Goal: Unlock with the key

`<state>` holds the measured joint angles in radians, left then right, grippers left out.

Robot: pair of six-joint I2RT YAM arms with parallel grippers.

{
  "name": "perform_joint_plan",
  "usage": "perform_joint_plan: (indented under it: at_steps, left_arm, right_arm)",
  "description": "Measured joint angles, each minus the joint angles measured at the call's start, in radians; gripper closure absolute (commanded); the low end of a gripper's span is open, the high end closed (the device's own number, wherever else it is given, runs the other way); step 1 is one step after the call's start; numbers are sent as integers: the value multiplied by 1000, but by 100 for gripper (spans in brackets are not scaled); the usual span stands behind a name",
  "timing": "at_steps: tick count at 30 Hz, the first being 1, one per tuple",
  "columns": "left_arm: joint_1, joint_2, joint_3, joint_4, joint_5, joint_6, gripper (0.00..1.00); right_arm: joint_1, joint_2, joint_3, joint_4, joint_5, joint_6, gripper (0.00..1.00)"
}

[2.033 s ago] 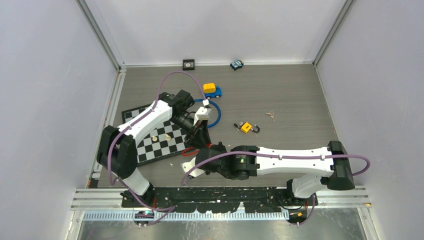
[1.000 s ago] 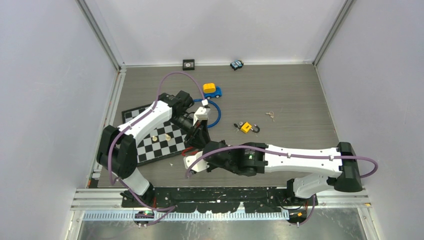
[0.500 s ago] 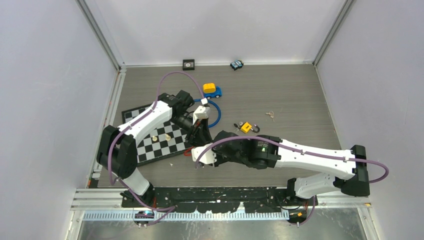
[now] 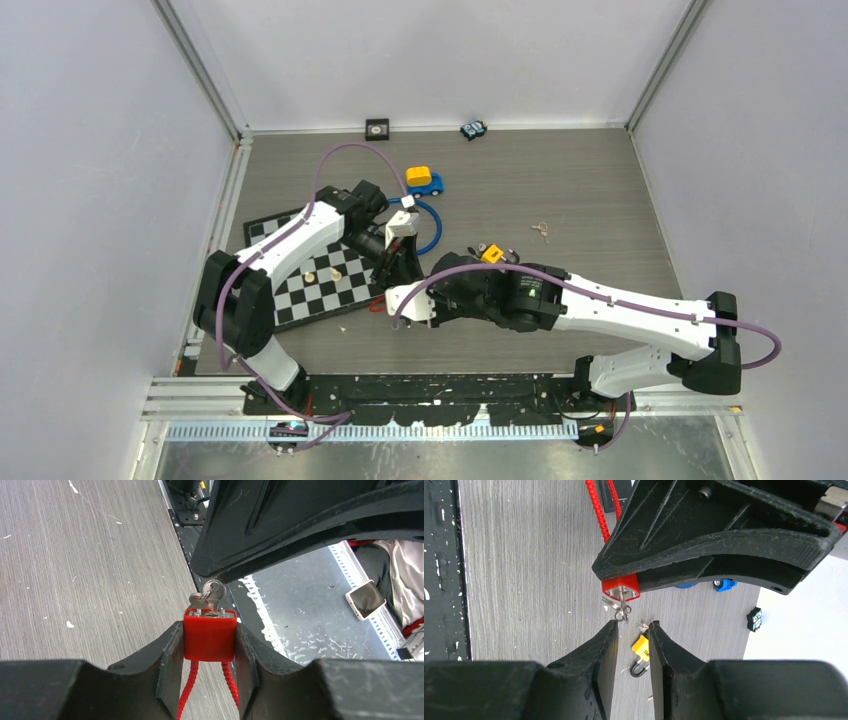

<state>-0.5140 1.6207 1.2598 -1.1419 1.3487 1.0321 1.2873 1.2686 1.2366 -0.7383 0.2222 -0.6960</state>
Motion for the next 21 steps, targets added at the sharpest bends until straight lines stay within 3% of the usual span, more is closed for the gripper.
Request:
perform_joint_plan:
  at_steps: [5,12,19,21]
  left_arm:
    - [0,0,0,0,7,0,100]
    - [0,-4,0,1,8,0,100]
    - [0,-6,-2,1,9,0,100]
    - [0,-6,-5,1,9,0,100]
  right_arm:
    - [0,10,5,0,-7,-1,75]
    - [0,32,5,0,-6,-3,80]
    - [0,42,5,2,-7,-8,98]
    - [0,43,6,2,-7,-10,99]
